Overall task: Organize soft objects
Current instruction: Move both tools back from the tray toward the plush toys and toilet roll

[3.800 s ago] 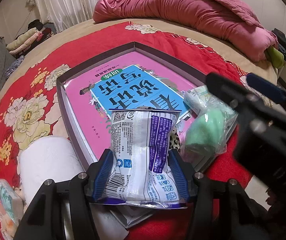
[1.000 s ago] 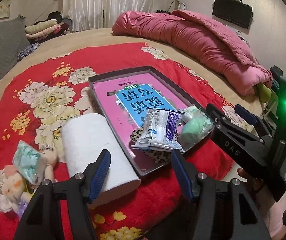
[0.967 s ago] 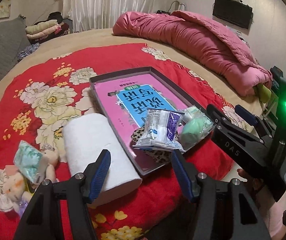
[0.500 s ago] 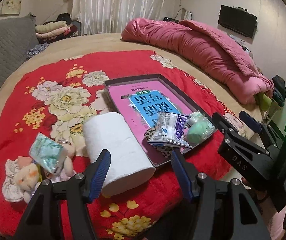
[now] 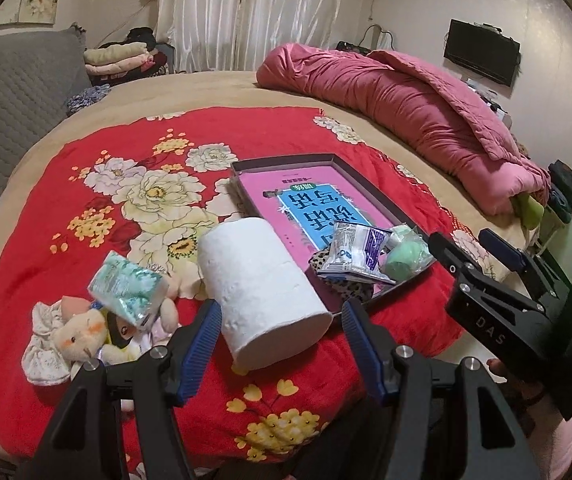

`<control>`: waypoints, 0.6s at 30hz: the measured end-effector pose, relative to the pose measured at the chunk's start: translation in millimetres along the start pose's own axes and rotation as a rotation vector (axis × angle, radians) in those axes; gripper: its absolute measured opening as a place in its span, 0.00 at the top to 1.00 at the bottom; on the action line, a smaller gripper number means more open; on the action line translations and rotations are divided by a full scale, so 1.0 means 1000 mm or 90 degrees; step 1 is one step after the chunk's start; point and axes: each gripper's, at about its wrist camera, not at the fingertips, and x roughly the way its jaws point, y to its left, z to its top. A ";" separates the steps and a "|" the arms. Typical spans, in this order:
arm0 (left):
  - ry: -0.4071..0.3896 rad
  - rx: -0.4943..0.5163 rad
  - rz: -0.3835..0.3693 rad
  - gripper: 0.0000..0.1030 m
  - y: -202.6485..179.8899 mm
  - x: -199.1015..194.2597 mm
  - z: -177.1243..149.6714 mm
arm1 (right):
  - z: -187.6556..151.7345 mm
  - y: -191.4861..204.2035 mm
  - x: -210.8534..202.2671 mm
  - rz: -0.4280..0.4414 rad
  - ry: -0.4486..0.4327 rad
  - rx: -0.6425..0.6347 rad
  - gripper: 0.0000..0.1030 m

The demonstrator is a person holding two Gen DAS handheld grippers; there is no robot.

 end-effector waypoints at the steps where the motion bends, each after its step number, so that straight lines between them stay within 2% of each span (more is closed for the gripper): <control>1: 0.000 -0.002 0.000 0.40 0.001 -0.001 0.000 | -0.001 0.001 -0.001 0.000 0.000 -0.002 0.25; 18: 0.011 -0.047 0.030 0.40 0.039 -0.019 -0.022 | -0.004 0.066 -0.032 0.089 -0.011 -0.114 0.25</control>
